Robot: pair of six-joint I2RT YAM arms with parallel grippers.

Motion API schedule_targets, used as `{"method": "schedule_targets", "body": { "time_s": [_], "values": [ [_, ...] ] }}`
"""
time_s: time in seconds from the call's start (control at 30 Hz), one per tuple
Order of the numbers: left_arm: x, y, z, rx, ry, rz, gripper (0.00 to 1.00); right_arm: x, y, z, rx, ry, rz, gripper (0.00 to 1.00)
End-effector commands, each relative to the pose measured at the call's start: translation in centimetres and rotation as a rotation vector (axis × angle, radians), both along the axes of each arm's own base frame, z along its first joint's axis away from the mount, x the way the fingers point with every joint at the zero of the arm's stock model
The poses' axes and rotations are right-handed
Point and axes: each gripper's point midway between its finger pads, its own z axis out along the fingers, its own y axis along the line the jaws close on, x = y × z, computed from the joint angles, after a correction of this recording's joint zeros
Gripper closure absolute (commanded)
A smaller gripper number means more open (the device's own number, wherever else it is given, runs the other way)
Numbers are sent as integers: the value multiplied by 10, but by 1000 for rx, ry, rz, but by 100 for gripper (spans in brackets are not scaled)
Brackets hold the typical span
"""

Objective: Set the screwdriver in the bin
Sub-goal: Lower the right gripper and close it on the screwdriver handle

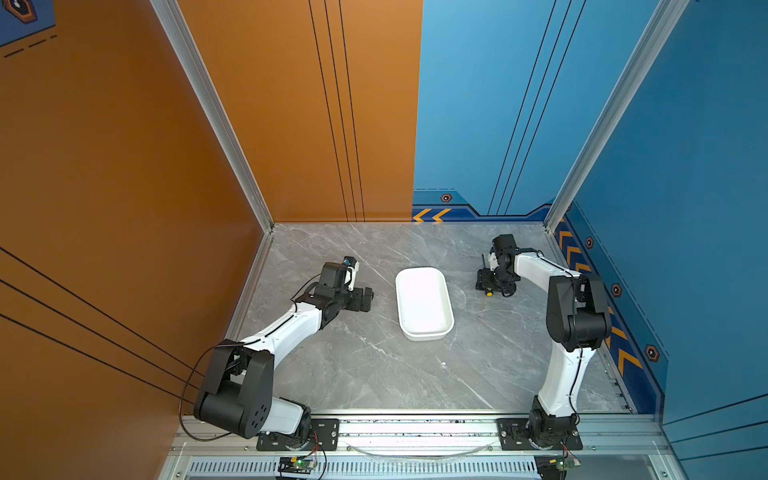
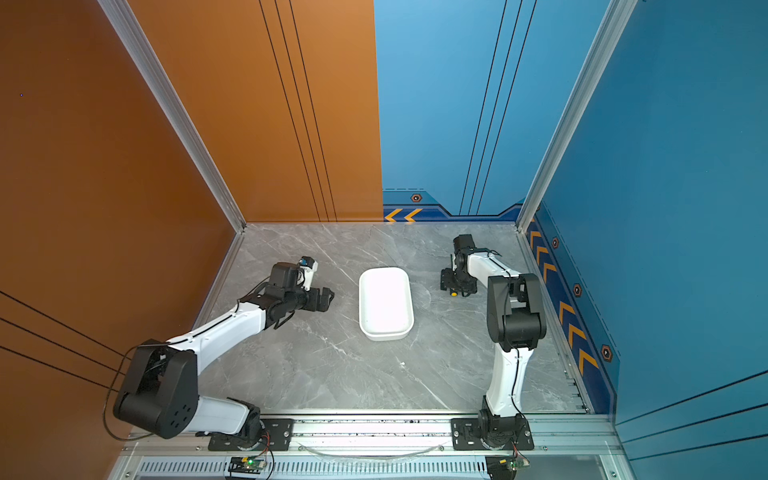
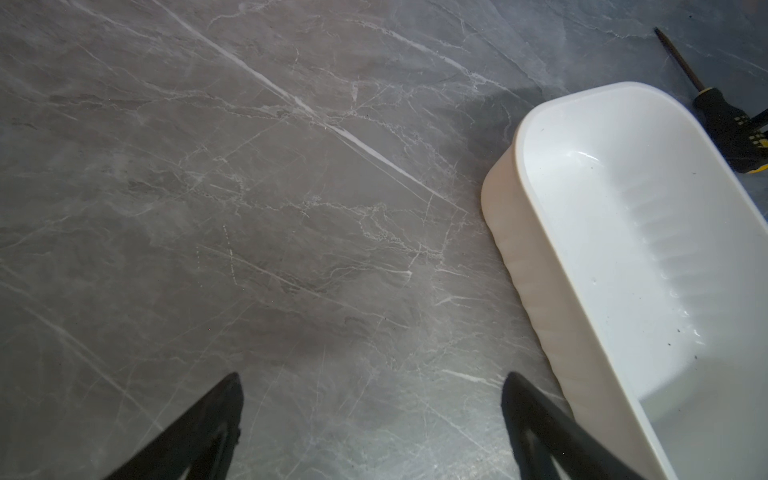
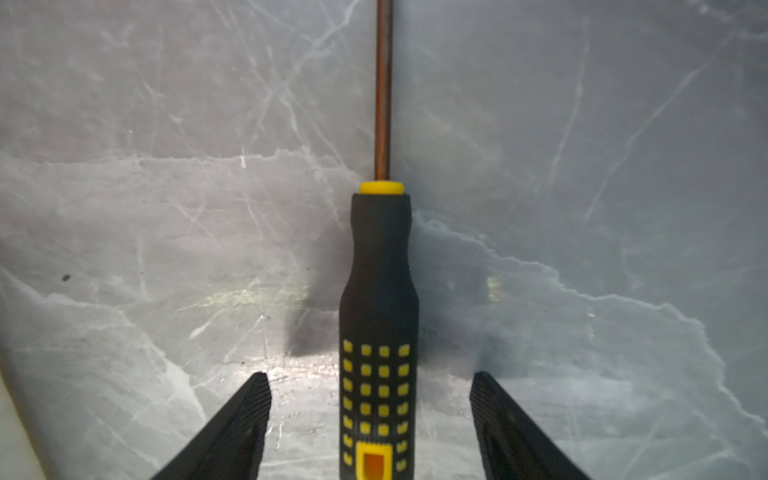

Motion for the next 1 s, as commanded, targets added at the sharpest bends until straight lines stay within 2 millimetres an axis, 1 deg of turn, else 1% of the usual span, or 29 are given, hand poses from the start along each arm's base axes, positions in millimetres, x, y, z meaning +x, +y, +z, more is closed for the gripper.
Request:
{"method": "schedule_targets", "body": {
  "time_s": [0.0, 0.07, 0.23, 0.3, 0.33, 0.43, 0.53, 0.63, 0.83, 0.9, 0.97],
  "values": [
    [2, 1, 2, 35, 4, -8, 2, -4, -3, -5, -46, 38, 28, 27],
    [1, 0, -1, 35, 10, -12, 2, -4, -6, -7, -60, 42, 25, 28],
    [0, -2, -4, 30, 23, -17, 2, -1, -5, -12, -73, 59, 39, 32],
    [1, -1, -4, 31, 23, -17, 2, 3, -5, -8, -78, 49, 42, 33],
    [1, -2, -4, 32, 23, -16, 2, 1, -5, -20, -82, 80, 46, 34],
    [2, 0, -3, 40, 20, -10, 2, 0, -3, -26, -104, 106, 63, 39],
    [1, 1, -3, 48, 19, -11, 2, -2, 1, -28, -116, 114, 80, 47],
    [1, 2, -3, 56, 19, -11, 2, -4, 1, -28, -121, 118, 77, 60],
    [-1, 5, -6, 73, 25, -13, 2, -7, 0, -23, -126, 111, 72, 73],
    [-2, 6, -6, 77, 25, -12, 2, -7, 0, -21, -124, 106, 70, 79],
    [-3, 7, -6, 82, 26, -8, 2, -7, -2, -21, -121, 109, 67, 88]
  ]
}}
